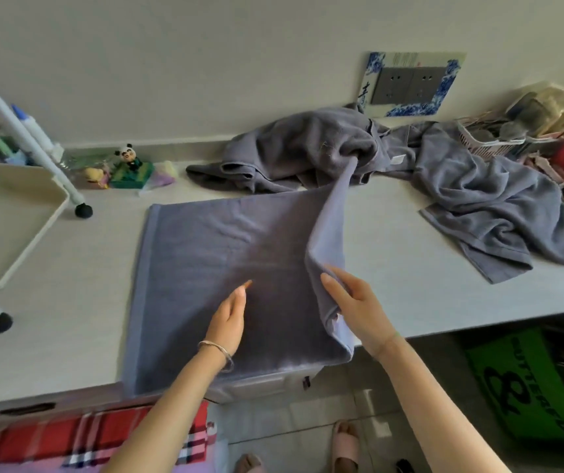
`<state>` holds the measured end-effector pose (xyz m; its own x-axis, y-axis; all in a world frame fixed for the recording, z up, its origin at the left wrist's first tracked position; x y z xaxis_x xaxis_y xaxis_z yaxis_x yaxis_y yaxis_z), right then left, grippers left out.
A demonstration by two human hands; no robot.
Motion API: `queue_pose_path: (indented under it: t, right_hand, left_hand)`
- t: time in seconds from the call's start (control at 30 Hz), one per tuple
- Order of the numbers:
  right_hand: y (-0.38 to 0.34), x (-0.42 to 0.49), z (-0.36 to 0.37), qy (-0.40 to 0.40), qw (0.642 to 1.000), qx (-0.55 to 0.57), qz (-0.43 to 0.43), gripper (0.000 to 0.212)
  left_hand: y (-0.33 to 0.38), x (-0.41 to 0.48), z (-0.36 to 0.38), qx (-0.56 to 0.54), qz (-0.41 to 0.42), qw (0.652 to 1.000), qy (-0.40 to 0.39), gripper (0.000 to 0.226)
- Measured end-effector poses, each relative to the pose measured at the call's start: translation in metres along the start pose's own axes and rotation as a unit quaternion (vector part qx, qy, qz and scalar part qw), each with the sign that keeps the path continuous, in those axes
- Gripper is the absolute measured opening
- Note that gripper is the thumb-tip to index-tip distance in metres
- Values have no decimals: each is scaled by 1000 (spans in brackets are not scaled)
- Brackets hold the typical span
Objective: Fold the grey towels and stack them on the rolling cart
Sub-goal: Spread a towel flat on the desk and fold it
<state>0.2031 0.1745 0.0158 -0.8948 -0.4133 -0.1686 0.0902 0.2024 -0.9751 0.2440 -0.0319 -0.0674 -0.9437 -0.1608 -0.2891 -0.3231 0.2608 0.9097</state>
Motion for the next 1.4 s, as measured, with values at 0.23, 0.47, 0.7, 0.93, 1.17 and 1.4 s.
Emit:
queue_pose_path:
  t: [0.23,0.47,0.7,0.93,1.17,1.4]
  right_hand:
    - [24,18,100,-253,960,-118,26,31]
    - [65,78,72,-48,919,-392,-13,43]
    - [76,92,61,-59,811,-580,-45,67]
    - [70,80,50,19,780,-623,-62,47]
    - [72,49,66,10,807,-578,-122,35]
    - [66,62,73,-92,853,-492,-146,42]
  left_hand:
    - [3,8,-54,-282,-150,947,21,57]
    - [-19,11,-67,-93,-155,983,34,44]
    - [-21,17,-54,138,-111,984,17,76]
    - [6,54,-44,313,-73,947,21,79]
    - [20,85,-40,442,32,896,-8,70]
    - [3,77,-39,467,74,881,-25,64]
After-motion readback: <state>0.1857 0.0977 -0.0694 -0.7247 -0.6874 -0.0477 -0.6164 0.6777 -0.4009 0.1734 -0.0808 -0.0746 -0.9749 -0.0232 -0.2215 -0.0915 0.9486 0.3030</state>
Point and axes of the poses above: each hand's wrist, its own x-axis towards the middle knuckle, its own z-axis out of the palm, y = z × x, the point moved 2 cm from there along x, towards the middle knuckle, and after that the axes turned 8 degrees about -y, right-handed, at the moved point
